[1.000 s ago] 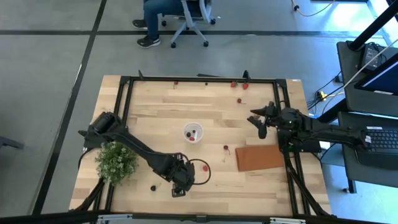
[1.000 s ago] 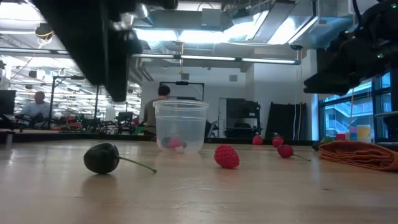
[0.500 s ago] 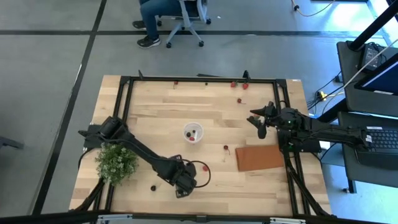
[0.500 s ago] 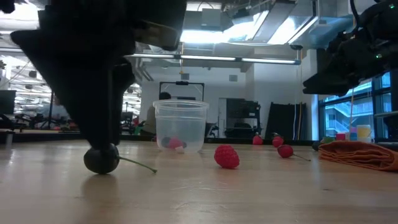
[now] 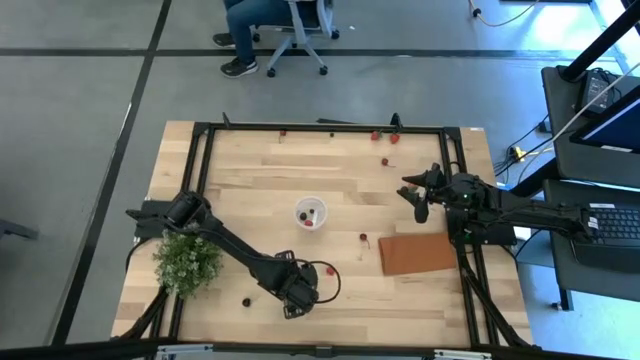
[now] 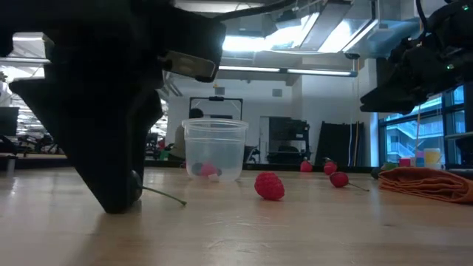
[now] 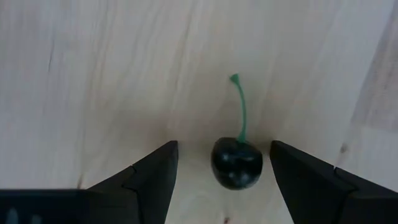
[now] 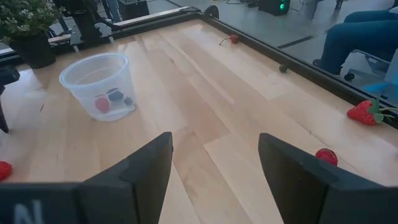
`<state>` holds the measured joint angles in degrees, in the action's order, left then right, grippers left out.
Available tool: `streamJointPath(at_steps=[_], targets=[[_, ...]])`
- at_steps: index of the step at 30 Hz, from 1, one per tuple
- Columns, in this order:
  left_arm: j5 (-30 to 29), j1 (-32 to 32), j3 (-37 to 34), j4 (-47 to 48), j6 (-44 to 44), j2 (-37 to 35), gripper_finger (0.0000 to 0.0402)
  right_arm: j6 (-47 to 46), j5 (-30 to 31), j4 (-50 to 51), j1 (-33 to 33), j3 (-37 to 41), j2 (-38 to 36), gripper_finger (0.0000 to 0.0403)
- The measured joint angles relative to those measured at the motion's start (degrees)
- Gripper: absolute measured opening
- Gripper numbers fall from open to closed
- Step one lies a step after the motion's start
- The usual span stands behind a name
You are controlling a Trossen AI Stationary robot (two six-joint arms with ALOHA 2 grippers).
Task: Pick and placing Produce into tupperware
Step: Put the right black cherry into the bin
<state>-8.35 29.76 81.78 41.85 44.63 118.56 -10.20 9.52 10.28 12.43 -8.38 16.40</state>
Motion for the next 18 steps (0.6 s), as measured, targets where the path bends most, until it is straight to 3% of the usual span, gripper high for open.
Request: streamJointPath(at_steps=[18], targets=[[0.7,-0.1,-0.1,0.1,-0.2,0.2,0.0139,0.2,0.0,0.3,0.0,0.0,0.0,0.024]])
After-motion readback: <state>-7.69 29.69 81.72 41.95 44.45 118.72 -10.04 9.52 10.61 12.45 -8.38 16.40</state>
